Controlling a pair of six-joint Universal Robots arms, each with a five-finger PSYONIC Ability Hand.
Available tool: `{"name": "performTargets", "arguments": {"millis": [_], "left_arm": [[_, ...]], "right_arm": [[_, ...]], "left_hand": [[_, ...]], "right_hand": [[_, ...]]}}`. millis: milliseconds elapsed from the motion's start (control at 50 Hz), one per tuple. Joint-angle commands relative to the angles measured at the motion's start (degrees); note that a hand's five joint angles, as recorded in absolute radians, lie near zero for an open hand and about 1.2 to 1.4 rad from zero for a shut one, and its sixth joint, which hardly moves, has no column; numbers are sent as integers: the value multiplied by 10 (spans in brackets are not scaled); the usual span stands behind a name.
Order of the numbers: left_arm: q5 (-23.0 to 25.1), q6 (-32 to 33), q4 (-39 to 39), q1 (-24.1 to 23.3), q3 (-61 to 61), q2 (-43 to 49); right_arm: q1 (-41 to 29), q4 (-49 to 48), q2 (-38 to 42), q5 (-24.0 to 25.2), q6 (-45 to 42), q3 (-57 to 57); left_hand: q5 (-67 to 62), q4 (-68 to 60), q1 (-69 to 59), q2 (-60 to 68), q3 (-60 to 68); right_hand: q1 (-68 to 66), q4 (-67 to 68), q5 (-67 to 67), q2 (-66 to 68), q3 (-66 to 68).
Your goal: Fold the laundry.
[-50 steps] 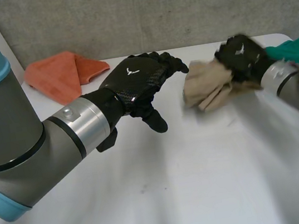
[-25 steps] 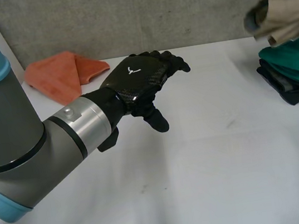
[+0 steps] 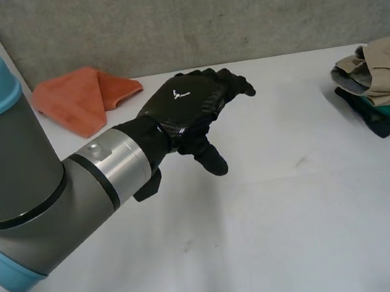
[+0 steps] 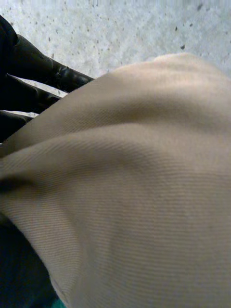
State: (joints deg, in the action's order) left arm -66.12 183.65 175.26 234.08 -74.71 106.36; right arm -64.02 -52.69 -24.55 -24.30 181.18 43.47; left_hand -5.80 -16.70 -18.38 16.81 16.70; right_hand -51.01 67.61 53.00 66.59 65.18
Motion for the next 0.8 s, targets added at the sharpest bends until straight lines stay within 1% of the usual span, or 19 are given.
{"name": "performTargets", "arguments": {"millis": [20,100,180,240,320,340,360,380,440,460,520,540,600,620,680,700,740,800], "left_arm": [[-6,0,1,-5,9,2],[-6,0,0,-9,10,3],[-7,-2,0,-11,6,3],[-6,-4,0,-12,3,3],[-7,-4,0,-12,0,4],[-7,-4,0,-12,0,4],[-7,-4,0,-12,0,4],[-7,-4,0,-12,1,4],[-6,-5,0,-13,4,1],[-6,-5,0,-13,4,-1],[-6,-7,-1,-16,5,-5],[-6,-7,-1,-19,6,-5],[-6,-6,-1,-28,6,-12],[-6,-7,-1,-30,6,-13],[-6,-7,-1,-34,5,-19],[-6,-7,-1,-34,4,-20],[-6,-7,-1,-34,4,-26],[-6,-7,-1,-34,2,-36]], "right_arm": [[-6,-6,-38,-21,8,20],[-13,-20,-34,-22,7,5],[-13,-23,0,-20,6,-15],[-11,-23,14,-15,6,-13],[-4,-22,11,-17,8,7],[-1,-21,8,-20,9,15],[4,-20,1,-24,10,26],[9,-15,-17,-31,12,44],[16,-5,-64,-57,13,88],[22,0,-95,-83,7,123],[39,-1,-138,-129,0,172],[52,5,-167,-144,-7,194],[70,12,-204,-149,-12,217],[80,28,-222,-149,-15,226],[97,69,-240,-148,-22,228],[109,100,-250,-150,-35,224],[122,128,-259,-153,-58,217],[142,179,-267,-176,-123,192]], "left_hand": [[-5,4,21,-5,-4],[-5,4,21,-5,-4],[-5,4,21,-5,-4],[-5,4,21,-5,-4],[-5,4,21,-5,-4],[-5,4,21,-5,-4],[-5,4,21,-5,-4],[-3,6,23,-7,-6],[-3,6,23,-7,-6],[-3,6,23,-7,-6],[2,11,28,-12,-11],[4,13,29,-14,-13],[5,14,31,-16,-14],[7,16,33,-17,-16],[7,16,33,-17,-16],[7,16,33,-17,-16],[10,19,36,-21,-19],[14,23,40,-24,-23]], "right_hand": [[-290,124,170,134,148],[-290,124,170,134,148],[-290,124,170,134,148],[-290,124,170,134,148],[-290,124,170,134,148],[-166,0,46,10,24],[89,-255,-209,-245,-230],[410,-576,-530,-566,-552],[410,-576,-530,-566,-552],[410,-576,-530,-566,-552],[410,-576,-530,-566,-552],[410,-576,-530,-566,-552],[410,-576,-530,-566,-552],[410,-576,-530,-566,-552],[410,-576,-530,-566,-552],[410,-576,-530,-566,-552],[410,-576,-530,-566,-552],[410,-576,-530,-566,-552]]}}
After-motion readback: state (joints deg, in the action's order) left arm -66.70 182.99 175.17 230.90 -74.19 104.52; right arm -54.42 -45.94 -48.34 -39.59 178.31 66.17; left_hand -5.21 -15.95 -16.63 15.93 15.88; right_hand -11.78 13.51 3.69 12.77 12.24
